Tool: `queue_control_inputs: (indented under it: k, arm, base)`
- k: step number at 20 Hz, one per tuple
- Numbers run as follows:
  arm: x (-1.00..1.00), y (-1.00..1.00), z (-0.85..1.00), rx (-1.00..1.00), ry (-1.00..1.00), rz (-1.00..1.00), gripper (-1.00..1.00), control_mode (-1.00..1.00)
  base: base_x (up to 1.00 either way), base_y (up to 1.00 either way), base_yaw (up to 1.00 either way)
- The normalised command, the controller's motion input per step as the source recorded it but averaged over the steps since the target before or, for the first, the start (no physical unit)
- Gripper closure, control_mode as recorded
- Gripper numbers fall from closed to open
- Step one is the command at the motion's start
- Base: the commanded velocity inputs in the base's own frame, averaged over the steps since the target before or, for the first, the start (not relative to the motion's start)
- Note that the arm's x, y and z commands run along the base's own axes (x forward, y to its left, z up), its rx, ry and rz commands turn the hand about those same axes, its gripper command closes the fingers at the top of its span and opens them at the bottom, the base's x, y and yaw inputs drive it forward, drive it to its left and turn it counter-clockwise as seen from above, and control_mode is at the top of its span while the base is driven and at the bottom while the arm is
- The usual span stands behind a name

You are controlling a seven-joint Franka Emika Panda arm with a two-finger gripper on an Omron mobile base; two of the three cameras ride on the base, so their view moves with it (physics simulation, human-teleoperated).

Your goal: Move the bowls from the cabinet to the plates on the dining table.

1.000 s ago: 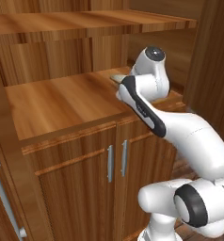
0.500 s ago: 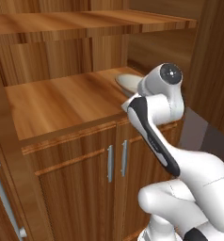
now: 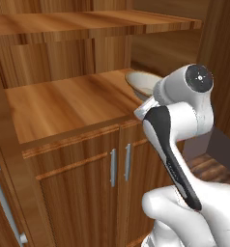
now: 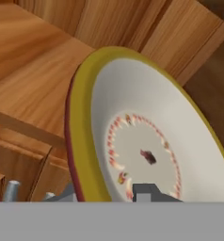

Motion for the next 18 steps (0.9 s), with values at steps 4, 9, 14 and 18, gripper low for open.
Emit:
queue_control_inputs:
  k: [4,9,14,18]
  arm:
    - [-0.93,0.00,0.22,-0.16,0.02,0.00,1.00,-1.00]
    - [-0.87,0.01,0.01,-0.11,0.08,0.02,1.00,-1.00]
    - [-0.91,0.06,0.07,-0.02,0.05,0.04,1.00,-1.00]
    - [-0.99,0.09,0.04,0.00,0.02,0.04,1.00,-1.00]
  base:
    - [0.00,0.00,0.00]
    - [0.00,0.00,0.00]
    - [0.00,0.00,0.00]
    - [0.00,0.00,0.00]
